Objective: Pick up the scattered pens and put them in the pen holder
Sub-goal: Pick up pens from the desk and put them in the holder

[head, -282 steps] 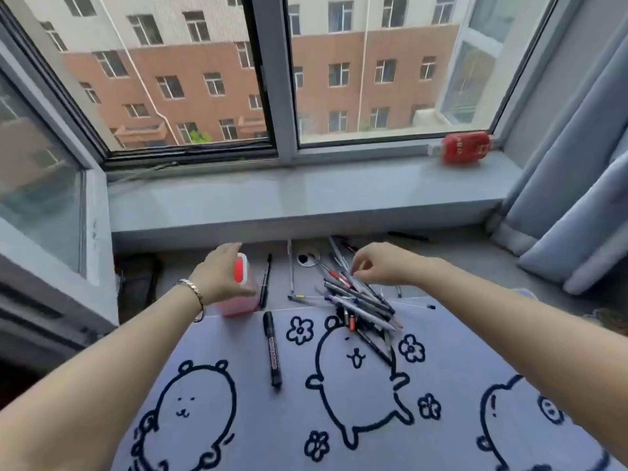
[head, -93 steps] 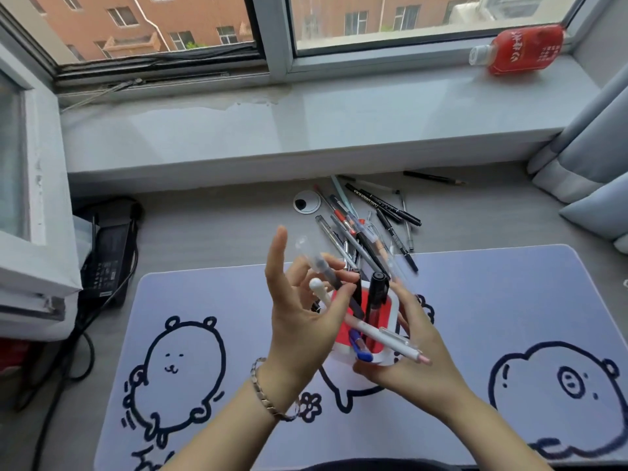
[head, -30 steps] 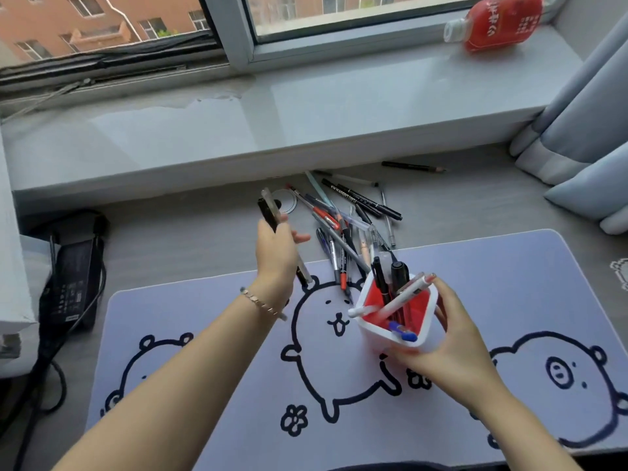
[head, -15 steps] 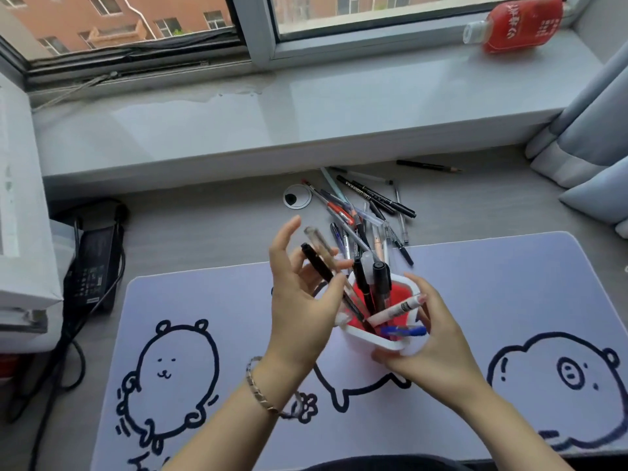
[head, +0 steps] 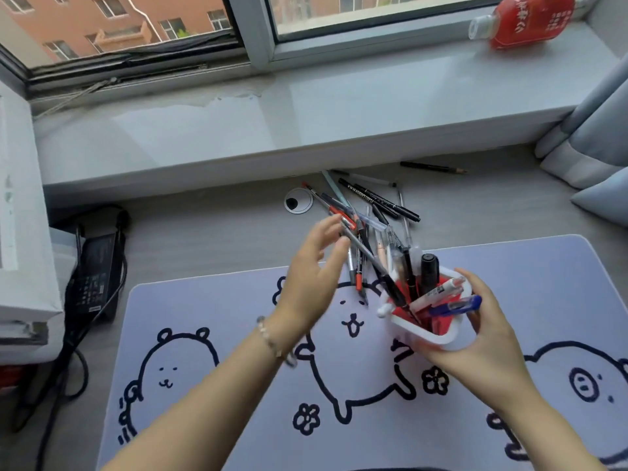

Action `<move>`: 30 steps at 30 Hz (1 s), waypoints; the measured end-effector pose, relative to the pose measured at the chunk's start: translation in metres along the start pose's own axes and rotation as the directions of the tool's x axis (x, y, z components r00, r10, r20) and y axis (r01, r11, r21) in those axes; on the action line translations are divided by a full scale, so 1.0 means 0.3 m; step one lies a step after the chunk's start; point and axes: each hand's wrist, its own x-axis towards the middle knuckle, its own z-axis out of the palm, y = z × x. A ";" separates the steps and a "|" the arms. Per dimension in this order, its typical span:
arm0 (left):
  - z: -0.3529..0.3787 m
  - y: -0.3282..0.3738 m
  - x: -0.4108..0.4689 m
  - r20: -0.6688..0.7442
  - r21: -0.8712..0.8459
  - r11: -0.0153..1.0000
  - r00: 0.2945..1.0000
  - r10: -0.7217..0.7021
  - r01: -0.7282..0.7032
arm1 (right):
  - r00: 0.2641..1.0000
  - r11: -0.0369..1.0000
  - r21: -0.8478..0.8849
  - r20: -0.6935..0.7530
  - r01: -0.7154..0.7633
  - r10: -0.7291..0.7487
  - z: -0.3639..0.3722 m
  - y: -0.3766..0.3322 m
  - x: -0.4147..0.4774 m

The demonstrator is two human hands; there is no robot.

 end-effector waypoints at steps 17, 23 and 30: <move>0.126 -0.212 0.503 -0.313 -0.153 0.870 0.812 -0.493 0.469 | 0.999 0.999 0.023 0.025 -0.036 0.035 -0.010 -0.003 0.104; -0.020 -0.028 0.345 -0.267 -0.439 0.863 0.880 -0.392 0.251 | 0.999 1.000 0.025 0.043 -0.016 0.015 -0.023 -0.018 0.089; -0.182 0.067 -0.021 -0.010 -0.255 0.961 0.994 -0.108 0.102 | 0.997 0.999 -0.023 0.072 0.023 -0.022 0.004 -0.030 0.050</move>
